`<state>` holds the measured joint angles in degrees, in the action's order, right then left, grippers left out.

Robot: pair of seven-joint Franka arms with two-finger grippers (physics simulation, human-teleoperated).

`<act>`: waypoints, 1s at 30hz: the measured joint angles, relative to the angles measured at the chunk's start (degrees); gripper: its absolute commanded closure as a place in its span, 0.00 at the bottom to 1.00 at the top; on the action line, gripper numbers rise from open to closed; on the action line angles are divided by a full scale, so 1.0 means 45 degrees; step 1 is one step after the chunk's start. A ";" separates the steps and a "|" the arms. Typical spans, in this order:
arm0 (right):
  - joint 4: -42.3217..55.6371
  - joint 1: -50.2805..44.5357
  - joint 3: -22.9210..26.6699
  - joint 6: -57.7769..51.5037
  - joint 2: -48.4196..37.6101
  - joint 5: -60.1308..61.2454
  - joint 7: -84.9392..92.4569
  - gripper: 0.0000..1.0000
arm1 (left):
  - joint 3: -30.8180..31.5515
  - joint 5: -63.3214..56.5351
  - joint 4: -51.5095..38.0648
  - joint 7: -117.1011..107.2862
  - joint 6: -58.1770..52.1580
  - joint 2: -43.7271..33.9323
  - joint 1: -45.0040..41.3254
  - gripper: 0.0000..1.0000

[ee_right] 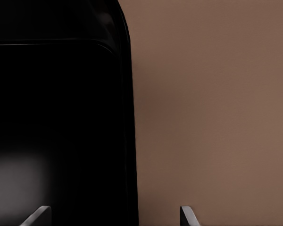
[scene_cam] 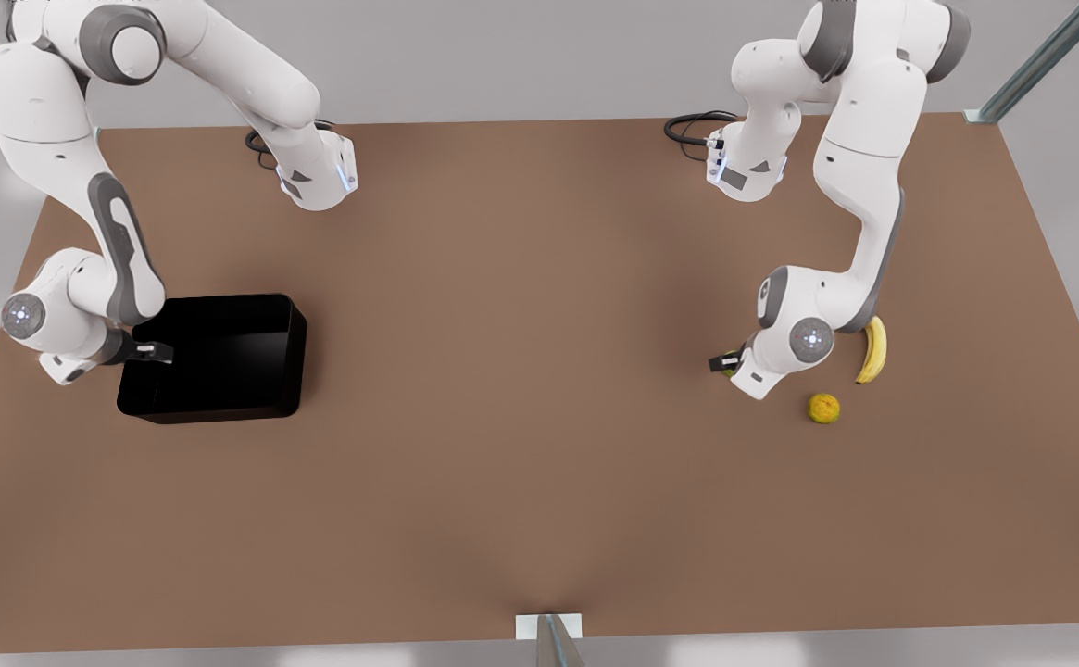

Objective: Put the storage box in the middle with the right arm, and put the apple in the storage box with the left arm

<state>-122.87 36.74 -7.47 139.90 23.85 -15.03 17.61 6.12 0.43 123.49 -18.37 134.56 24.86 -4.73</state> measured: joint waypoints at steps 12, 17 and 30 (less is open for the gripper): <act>0.0030 -0.0028 0.0000 -0.0130 -0.0007 0.0000 0.0031 0.79 | 0.0003 -0.0011 -0.0020 0.0040 0.0176 0.0315 0.0018 0.01; 0.0058 -0.0066 -0.0002 -0.0171 -0.0028 0.0009 0.0210 0.79 | 0.0008 -0.0010 -0.0020 0.0059 0.0176 0.0333 0.0008 0.21; 0.0519 0.3333 -0.7259 -0.4581 -0.1688 0.0600 -0.4386 0.79 | 0.0028 -0.0010 -0.0098 0.0040 0.0176 0.0432 -0.0082 0.30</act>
<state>-120.54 51.74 -40.13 119.28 16.25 -12.33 -2.12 6.24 0.38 123.05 -18.19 135.35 26.81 -5.10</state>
